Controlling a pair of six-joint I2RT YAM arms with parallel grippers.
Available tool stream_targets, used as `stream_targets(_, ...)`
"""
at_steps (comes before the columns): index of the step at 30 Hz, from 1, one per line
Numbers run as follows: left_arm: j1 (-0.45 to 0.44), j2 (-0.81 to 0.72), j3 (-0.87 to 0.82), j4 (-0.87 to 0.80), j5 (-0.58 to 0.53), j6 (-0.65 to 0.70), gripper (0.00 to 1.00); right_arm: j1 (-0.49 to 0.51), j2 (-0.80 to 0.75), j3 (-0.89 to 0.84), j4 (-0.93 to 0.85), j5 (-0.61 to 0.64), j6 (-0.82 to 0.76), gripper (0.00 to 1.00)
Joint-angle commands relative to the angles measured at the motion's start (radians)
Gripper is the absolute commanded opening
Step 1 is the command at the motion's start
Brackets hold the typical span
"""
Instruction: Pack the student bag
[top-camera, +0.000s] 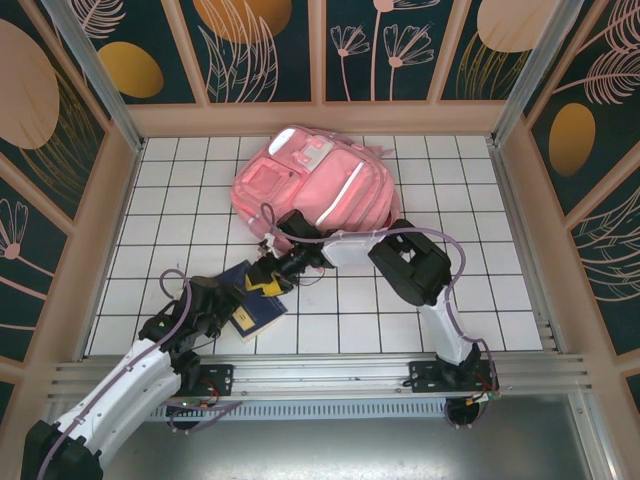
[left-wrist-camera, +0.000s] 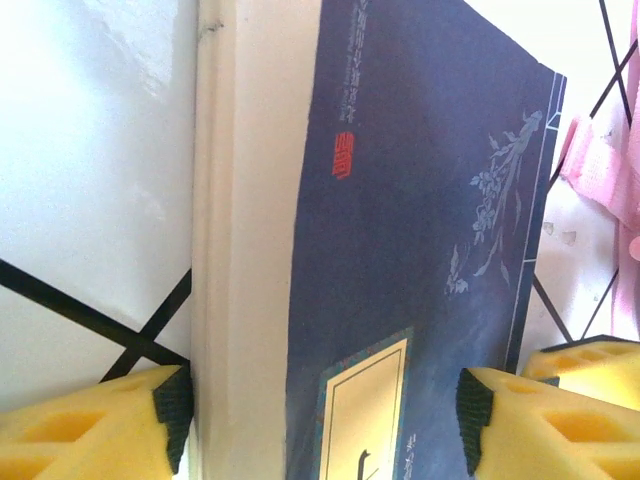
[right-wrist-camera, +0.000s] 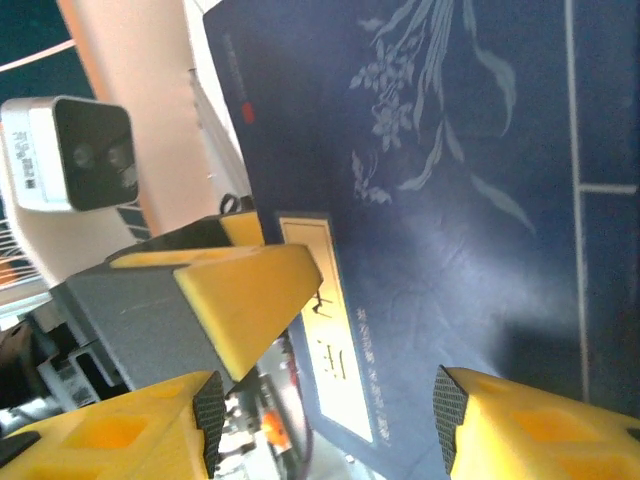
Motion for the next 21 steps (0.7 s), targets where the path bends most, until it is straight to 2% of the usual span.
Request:
stream_targets(1,-0.001,-0.014,-0.002,0.027,0.006,0.026,0.66,-0.004,-0.056,0.051,-0.164,0.132,-0.125,0.59)
stream_targets(5,0.001,-0.007,-0.002,-0.028,-0.015,0.028,0.57,0.000,-0.040,0.113,-0.256,0.211,-0.191,0.59)
stream_targets(15,0.005,0.110,-0.039,0.045,0.011,0.058,0.50,0.001,0.007,0.197,-0.416,0.422,-0.298,0.57)
stream_targets(21,0.010,0.125,-0.059,0.076,0.016,0.074,0.48,0.020,0.039,0.181,-0.423,0.393,-0.311,0.57)
